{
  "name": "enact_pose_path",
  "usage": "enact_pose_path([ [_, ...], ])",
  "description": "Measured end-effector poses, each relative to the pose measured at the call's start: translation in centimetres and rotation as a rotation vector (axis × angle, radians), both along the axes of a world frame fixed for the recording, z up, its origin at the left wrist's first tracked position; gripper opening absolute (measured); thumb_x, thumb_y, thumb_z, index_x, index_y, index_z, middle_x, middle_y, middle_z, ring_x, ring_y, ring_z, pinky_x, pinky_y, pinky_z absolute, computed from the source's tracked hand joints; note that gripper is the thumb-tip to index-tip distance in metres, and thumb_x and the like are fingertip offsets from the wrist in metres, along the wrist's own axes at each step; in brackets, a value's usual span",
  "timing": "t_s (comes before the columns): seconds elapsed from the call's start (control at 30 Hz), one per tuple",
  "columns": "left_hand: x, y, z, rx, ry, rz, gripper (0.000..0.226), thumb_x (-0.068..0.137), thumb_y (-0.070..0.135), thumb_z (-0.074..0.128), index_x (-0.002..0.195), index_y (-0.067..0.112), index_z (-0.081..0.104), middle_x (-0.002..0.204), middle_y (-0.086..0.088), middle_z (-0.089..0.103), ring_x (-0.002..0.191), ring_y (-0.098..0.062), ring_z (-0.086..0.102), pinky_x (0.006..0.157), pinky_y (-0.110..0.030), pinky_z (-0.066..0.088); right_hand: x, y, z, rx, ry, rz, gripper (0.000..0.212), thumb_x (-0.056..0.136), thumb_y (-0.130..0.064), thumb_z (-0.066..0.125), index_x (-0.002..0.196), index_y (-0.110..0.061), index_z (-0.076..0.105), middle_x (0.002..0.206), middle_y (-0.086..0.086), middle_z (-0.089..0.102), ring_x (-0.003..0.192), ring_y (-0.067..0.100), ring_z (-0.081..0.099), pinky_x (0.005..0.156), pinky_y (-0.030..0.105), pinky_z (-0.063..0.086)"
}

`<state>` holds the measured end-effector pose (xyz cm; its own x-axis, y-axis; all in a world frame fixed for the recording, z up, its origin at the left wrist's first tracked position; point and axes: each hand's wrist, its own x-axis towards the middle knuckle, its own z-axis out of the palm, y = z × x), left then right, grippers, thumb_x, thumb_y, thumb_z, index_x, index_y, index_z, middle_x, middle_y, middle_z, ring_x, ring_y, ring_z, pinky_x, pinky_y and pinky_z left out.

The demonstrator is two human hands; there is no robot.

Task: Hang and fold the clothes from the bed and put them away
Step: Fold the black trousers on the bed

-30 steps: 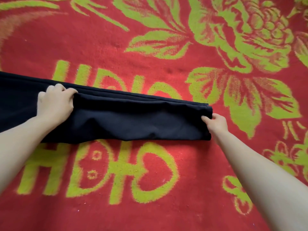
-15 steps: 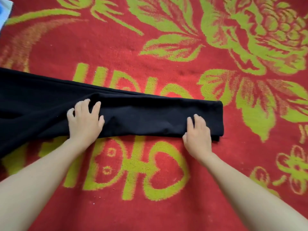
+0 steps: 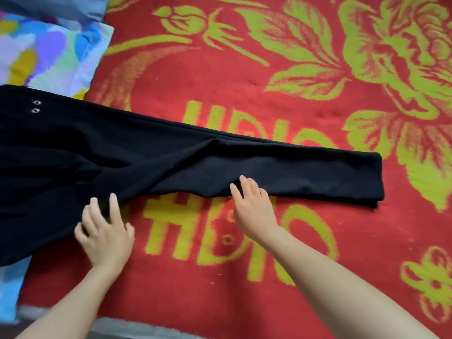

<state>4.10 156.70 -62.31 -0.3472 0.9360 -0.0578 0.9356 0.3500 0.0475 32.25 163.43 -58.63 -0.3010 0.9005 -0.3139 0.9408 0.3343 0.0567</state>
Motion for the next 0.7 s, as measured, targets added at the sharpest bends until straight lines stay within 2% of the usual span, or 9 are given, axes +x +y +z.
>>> enact_pose_path([
  [0.07, -4.8, -1.1, 0.6, -0.031, 0.02, -0.014, 0.077, 0.068, 0.006, 0.067, 0.138, 0.007, 0.037, 0.14, -0.035, 0.029, 0.126, -0.05, 0.031, 0.091, -0.068, 0.028, -4.3, 0.1, 0.2, -0.016, -0.006, 0.027, 0.062, 0.051, -0.013, 0.08, 0.111, -0.007, 0.068, 0.116, 0.021, 0.064, 0.103, 0.031, 0.064, 0.069, 0.03, 0.053],
  [0.13, -9.3, -1.6, 1.0, -0.112, 0.007, -0.038, 0.105, 0.045, -0.004, 0.087, 0.137, 0.009, 0.039, 0.139, -0.036, 0.029, 0.126, -0.05, 0.03, 0.092, -0.07, 0.026, -8.2, 0.6, 0.1, -0.026, 0.035, 0.039, 0.064, 0.059, -0.004, 0.073, 0.122, -0.004, 0.061, 0.124, 0.026, 0.057, 0.111, 0.036, 0.059, 0.075, 0.035, 0.051],
  [0.23, -16.8, -3.2, 2.2, -0.262, 0.056, -0.146, 0.117, 0.02, -0.011, 0.089, 0.13, 0.006, 0.054, 0.133, -0.038, 0.039, 0.121, -0.053, 0.038, 0.088, -0.074, 0.029, -16.2, 1.2, -0.1, 0.002, 0.09, 0.079, 0.063, 0.065, -0.003, 0.069, 0.127, -0.006, 0.057, 0.126, 0.028, 0.055, 0.114, 0.037, 0.056, 0.078, 0.038, 0.05],
  [0.33, -24.5, -4.9, 3.7, -0.377, 0.105, -0.286, 0.108, 0.008, -0.001, 0.093, 0.114, 0.007, 0.069, 0.123, -0.033, 0.056, 0.105, -0.055, 0.055, 0.075, -0.073, 0.039, -24.1, 0.7, -1.2, -0.189, 0.066, 0.165, 0.067, 0.088, -0.007, 0.046, 0.149, -0.015, 0.02, 0.153, 0.025, 0.014, 0.141, 0.034, 0.017, 0.105, 0.043, 0.027],
  [0.43, -28.2, -4.2, 4.4, -0.324, 0.114, -0.417, 0.085, 0.019, 0.001, 0.093, 0.101, 0.016, 0.076, 0.115, -0.026, 0.063, 0.094, -0.051, 0.062, 0.07, -0.065, 0.047, -26.9, 0.5, -1.9, -0.203, -0.049, 0.135, 0.069, 0.088, -0.006, 0.047, 0.148, -0.022, 0.016, 0.155, 0.019, 0.006, 0.144, 0.03, 0.006, 0.11, 0.044, 0.017],
  [0.5, -29.6, -3.0, 5.5, -0.232, 0.069, -0.461, 0.065, 0.027, -0.008, 0.084, 0.086, 0.018, 0.079, 0.112, -0.024, 0.066, 0.091, -0.048, 0.065, 0.067, -0.058, 0.051, -27.6, 1.1, -1.3, -0.176, -0.085, 0.094, 0.063, 0.085, -0.005, 0.048, 0.141, -0.025, 0.028, 0.154, 0.016, 0.014, 0.142, 0.028, 0.01, 0.109, 0.042, 0.017],
  [0.57, -30.0, -1.4, 6.3, -0.166, -0.018, -0.516, 0.059, 0.02, -0.003, 0.088, 0.074, 0.019, 0.078, 0.111, -0.02, 0.067, 0.092, -0.046, 0.065, 0.066, -0.055, 0.052, -26.7, 2.0, -0.5, -0.147, -0.104, 0.102, 0.051, 0.087, -0.009, 0.048, 0.133, -0.027, 0.039, 0.148, 0.011, 0.026, 0.139, 0.024, 0.017, 0.106, 0.039, 0.018],
  [0.63, -30.7, 0.3, 7.5, -0.12, -0.248, -0.47, 0.047, 0.034, 0.004, 0.091, 0.078, 0.014, 0.077, 0.111, -0.02, 0.067, 0.101, -0.048, 0.062, 0.073, -0.055, 0.05, -26.0, 3.7, 0.4, -0.136, -0.066, 0.09, 0.034, 0.094, -0.019, 0.043, 0.127, -0.028, 0.046, 0.139, 0.001, 0.04, 0.134, 0.019, 0.026, 0.103, 0.035, 0.018],
  [0.7, -31.3, 3.3, 9.2, 0.011, -0.533, -0.252, 0.032, 0.064, 0.014, 0.074, 0.094, 0.002, 0.072, 0.104, -0.025, 0.068, 0.103, -0.046, 0.061, 0.081, -0.051, 0.047, -25.6, 6.1, 1.5, -0.098, 0.024, 0.035, 0.028, 0.1, -0.027, 0.036, 0.123, -0.025, 0.051, 0.127, -0.004, 0.052, 0.126, 0.017, 0.036, 0.1, 0.032, 0.019],
])
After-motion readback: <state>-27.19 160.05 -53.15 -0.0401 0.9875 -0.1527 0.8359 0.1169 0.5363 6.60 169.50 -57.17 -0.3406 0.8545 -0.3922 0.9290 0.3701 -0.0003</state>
